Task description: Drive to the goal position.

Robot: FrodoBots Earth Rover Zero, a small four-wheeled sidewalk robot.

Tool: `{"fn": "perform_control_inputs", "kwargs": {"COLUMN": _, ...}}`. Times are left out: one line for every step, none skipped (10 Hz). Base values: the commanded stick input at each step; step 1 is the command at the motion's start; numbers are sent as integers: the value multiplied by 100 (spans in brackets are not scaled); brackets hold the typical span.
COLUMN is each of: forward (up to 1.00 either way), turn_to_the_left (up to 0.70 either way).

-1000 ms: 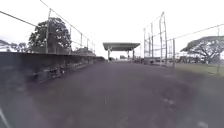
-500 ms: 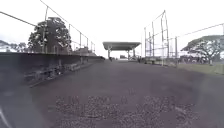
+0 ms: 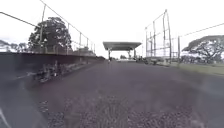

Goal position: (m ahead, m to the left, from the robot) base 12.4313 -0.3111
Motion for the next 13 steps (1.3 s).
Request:
{"fn": "perform_control_inputs", "kwargs": {"forward": 70, "turn_to_the_left": 0}}
{"fn": "perform_control_inputs", "kwargs": {"forward": 70, "turn_to_the_left": 0}}
{"fn": "perform_control_inputs", "kwargs": {"forward": 70, "turn_to_the_left": 0}}
{"fn": "perform_control_inputs", "kwargs": {"forward": 70, "turn_to_the_left": 0}}
{"fn": "perform_control_inputs", "kwargs": {"forward": 70, "turn_to_the_left": 0}}
{"fn": "perform_control_inputs", "kwargs": {"forward": 70, "turn_to_the_left": 2}}
{"fn": "perform_control_inputs", "kwargs": {"forward": 70, "turn_to_the_left": 2}}
{"fn": "perform_control_inputs", "kwargs": {"forward": 70, "turn_to_the_left": 6}}
{"fn": "perform_control_inputs", "kwargs": {"forward": 70, "turn_to_the_left": 14}}
{"fn": "perform_control_inputs", "kwargs": {"forward": 70, "turn_to_the_left": 20}}
{"fn": "perform_control_inputs", "kwargs": {"forward": 70, "turn_to_the_left": 20}}
{"fn": "perform_control_inputs", "kwargs": {"forward": 70, "turn_to_the_left": 20}}
{"fn": "perform_control_inputs", "kwargs": {"forward": 70, "turn_to_the_left": 20}}
